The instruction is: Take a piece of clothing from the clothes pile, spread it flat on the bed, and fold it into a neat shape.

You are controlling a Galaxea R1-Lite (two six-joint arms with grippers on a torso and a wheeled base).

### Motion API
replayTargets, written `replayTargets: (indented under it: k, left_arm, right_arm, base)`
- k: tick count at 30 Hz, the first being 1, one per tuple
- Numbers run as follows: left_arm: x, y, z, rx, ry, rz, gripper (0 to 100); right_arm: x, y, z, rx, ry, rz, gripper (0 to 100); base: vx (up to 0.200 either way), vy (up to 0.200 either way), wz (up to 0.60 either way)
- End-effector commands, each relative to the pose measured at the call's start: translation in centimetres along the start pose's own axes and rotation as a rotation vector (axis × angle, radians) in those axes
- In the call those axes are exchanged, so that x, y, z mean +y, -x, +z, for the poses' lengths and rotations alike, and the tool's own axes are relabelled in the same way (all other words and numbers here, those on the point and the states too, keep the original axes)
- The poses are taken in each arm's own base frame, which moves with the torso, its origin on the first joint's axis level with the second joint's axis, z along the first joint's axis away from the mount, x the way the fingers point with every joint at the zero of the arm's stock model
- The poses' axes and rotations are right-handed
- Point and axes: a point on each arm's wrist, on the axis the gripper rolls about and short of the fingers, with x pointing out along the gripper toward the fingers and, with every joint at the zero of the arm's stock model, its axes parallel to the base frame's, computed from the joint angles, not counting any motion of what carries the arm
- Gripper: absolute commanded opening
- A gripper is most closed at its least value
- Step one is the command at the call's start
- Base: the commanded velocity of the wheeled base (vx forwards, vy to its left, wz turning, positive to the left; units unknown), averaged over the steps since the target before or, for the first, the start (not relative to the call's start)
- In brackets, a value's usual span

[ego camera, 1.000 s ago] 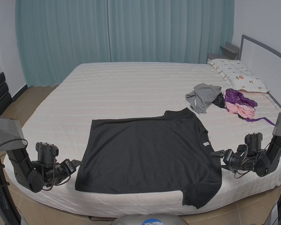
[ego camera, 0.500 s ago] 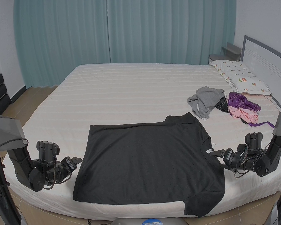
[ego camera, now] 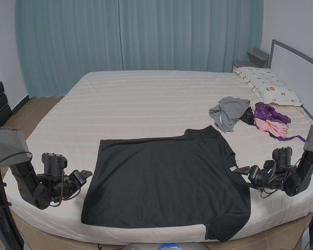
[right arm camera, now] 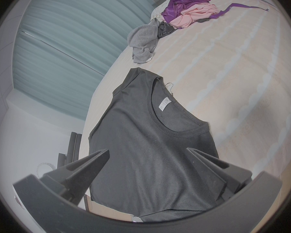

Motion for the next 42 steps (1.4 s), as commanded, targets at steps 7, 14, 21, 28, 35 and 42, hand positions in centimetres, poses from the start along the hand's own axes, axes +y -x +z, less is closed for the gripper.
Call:
replayTargets:
  k: [7,14,21,28,35,42]
  left_arm:
    - [0.2,-0.3,-0.4,0.013,-0.002,0.009,100]
    - [0.0,-0.4,-0.4,0.015,0.038,0.007,100]
    - [0.0,-0.5,-0.4,0.014,0.043,0.004,100]
    - [-1.8,-2.2,1.2,-0.039,0.042,-0.056,100]
    - [-4.5,-7.2,4.9,-0.098,0.044,-0.097,100]
    - [-6.9,-13.5,7.4,-0.089,-0.004,-0.104,100]
  right_arm:
    - [0.0,-0.1,-0.2,0.007,0.002,-0.001,100]
    - [-0.1,-0.2,-0.3,0.012,0.002,-0.004,100]
    - [-0.1,-0.3,-0.3,0.015,0.002,-0.005,100]
    - [-0.1,-0.3,-0.3,0.013,0.001,-0.003,100]
    - [0.0,-0.2,-0.2,0.008,0.001,-0.003,100]
    - [-0.2,-0.2,-0.4,0.016,-0.003,-0.009,100]
  base:
    - [0.143,0.0,0.0]
    - [0.057,0.0,0.0]
    - [0.0,0.0,0.0]
    - [0.0,0.0,0.0]
    - [0.0,0.0,0.0]
    - [0.0,0.0,0.0]
